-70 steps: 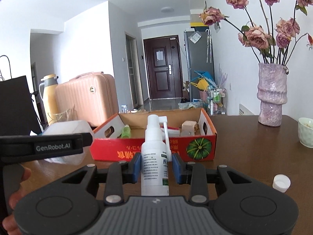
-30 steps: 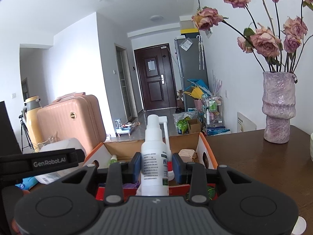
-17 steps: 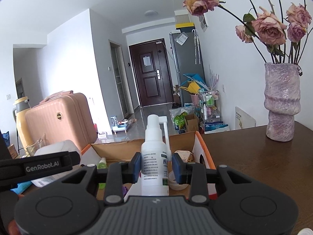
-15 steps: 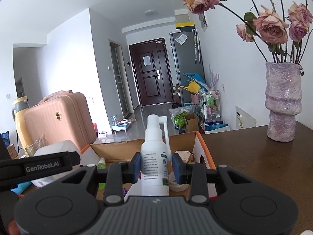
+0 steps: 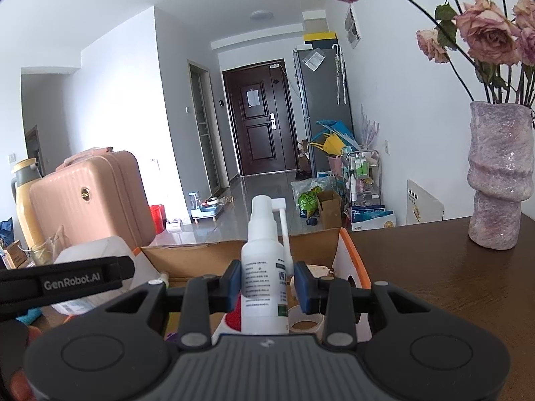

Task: Organize rigid objects
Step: 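Carry the container in the left gripper and spray bottle in the right gripper over the box, then lower both held items into the box and open both grippers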

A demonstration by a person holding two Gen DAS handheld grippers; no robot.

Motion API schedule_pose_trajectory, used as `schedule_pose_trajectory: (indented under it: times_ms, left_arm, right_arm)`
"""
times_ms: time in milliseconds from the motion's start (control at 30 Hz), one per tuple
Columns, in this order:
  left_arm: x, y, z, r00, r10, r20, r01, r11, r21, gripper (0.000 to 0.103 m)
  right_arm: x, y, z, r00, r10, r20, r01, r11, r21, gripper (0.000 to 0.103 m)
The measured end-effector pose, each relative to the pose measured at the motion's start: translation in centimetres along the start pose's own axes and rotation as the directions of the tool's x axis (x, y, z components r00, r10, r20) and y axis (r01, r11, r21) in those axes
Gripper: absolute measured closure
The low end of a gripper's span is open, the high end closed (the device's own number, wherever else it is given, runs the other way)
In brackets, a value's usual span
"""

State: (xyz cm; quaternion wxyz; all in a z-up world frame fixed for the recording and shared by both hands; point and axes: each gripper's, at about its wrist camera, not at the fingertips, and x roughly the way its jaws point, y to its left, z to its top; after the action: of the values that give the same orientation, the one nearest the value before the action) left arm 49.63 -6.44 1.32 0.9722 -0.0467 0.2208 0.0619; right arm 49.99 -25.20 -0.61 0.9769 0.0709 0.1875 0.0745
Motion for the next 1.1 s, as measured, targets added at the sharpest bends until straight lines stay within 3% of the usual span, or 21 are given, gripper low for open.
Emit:
schedule_pose_trajectory:
  times_ms: [1100]
  left_arm:
    - [5.8, 0.2, 0.6, 0.998, 0.041, -0.044, -0.039, 0.998, 0.047, 0.02]
  right_arm:
    - [4.6, -0.4, 0.1, 0.999, -0.019, -0.039, 0.017, 0.998, -0.061, 0.07]
